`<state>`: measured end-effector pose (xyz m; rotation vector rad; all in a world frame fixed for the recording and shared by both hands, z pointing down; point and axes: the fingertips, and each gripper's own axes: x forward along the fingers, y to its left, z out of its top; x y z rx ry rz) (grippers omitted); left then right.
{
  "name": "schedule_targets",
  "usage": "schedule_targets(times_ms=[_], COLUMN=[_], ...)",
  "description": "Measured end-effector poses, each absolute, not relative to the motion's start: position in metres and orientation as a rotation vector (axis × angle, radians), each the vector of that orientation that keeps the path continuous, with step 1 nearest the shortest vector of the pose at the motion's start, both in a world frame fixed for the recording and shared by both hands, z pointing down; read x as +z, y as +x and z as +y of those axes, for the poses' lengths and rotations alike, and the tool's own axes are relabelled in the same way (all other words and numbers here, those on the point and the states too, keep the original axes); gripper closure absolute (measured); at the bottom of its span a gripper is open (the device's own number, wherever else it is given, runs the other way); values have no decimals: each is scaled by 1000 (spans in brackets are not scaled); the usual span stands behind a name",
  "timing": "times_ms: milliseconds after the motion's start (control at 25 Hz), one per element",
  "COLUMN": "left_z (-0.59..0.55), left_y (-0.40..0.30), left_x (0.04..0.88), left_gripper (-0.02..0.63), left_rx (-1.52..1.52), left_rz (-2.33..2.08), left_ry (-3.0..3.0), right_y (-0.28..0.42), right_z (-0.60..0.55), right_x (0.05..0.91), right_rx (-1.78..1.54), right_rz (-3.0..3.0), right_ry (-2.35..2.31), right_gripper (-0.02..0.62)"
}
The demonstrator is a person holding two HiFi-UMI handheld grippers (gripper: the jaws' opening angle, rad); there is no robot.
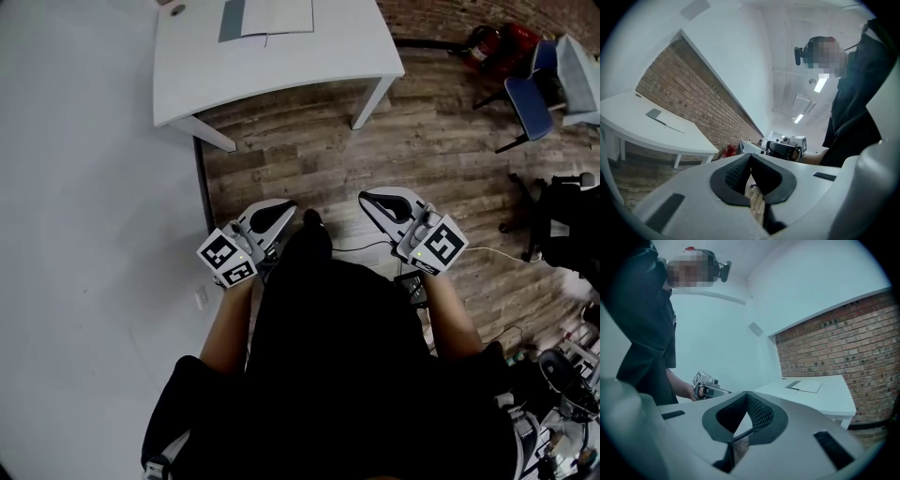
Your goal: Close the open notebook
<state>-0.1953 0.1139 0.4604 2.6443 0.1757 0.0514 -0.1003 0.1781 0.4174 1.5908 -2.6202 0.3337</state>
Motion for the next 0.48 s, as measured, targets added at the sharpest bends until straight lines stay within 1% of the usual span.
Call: schedule_targets(times_ms=[240,480], left_z=[51,20], left_y=[-157,-149], left_x=[459,454], left_gripper=[591,591], left_rx=[-9,-70], left_rz=[188,134], left_ry=[2586,2595], right_y=[-56,-49], right_z=[129,93], right_x=[395,381], right_rx=[356,308], right_rz=[-2646,-2691], right_ry=[1738,1715], right_gripper=[589,589])
